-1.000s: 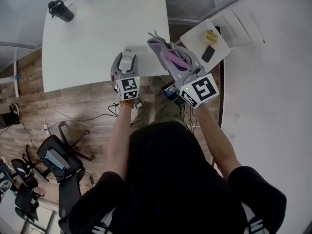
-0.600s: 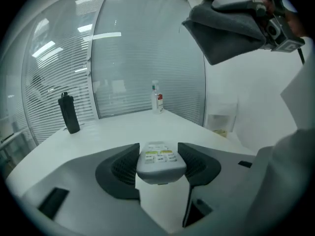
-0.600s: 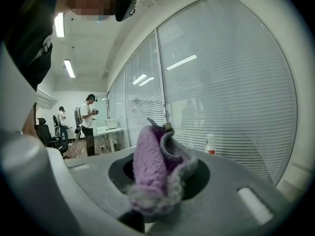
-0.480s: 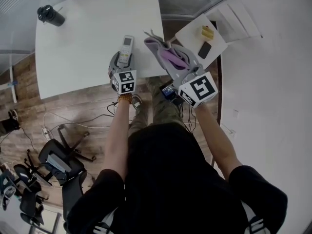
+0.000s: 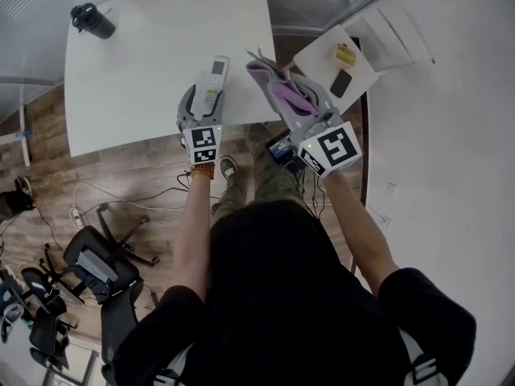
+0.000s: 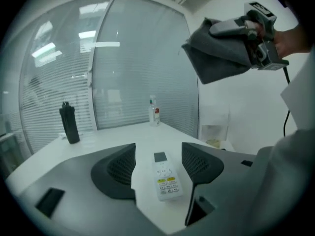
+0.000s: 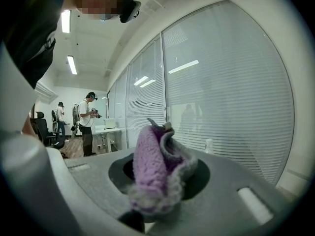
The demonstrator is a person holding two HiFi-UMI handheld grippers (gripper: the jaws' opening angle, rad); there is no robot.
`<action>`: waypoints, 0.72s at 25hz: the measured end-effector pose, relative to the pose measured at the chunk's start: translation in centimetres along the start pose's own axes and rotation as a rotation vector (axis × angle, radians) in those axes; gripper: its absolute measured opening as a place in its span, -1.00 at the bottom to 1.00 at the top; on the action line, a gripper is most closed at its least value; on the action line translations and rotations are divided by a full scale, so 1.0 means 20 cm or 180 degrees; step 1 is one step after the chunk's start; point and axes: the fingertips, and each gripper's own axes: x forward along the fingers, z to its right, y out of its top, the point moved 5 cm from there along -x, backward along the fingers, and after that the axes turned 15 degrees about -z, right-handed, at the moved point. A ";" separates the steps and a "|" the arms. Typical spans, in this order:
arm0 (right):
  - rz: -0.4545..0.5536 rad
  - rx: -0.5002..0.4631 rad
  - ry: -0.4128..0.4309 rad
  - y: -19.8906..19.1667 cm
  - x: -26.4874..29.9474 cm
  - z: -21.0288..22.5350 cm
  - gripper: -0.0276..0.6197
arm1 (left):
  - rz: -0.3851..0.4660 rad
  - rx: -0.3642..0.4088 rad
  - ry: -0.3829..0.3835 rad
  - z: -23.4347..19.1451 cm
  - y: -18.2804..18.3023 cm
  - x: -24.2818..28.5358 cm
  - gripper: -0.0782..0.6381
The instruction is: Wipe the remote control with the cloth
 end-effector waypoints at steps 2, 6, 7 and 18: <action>0.0089 -0.0087 -0.0068 0.01 -0.02 -0.06 -0.70 | 0.0278 0.0139 0.0140 -0.02 0.09 -0.15 0.07; 0.0192 -0.0143 -0.0149 0.03 -0.05 -0.22 -0.70 | 0.0712 0.0406 0.0331 -0.07 0.28 -0.53 0.05; 0.0218 -0.0161 -0.0185 0.04 -0.07 -0.23 -0.70 | 0.0824 0.0396 0.0355 -0.06 0.35 -0.62 0.04; 0.0232 -0.0130 -0.0319 0.02 -0.16 -0.56 -0.72 | 0.1076 0.0417 0.0189 0.12 0.48 -1.17 -0.75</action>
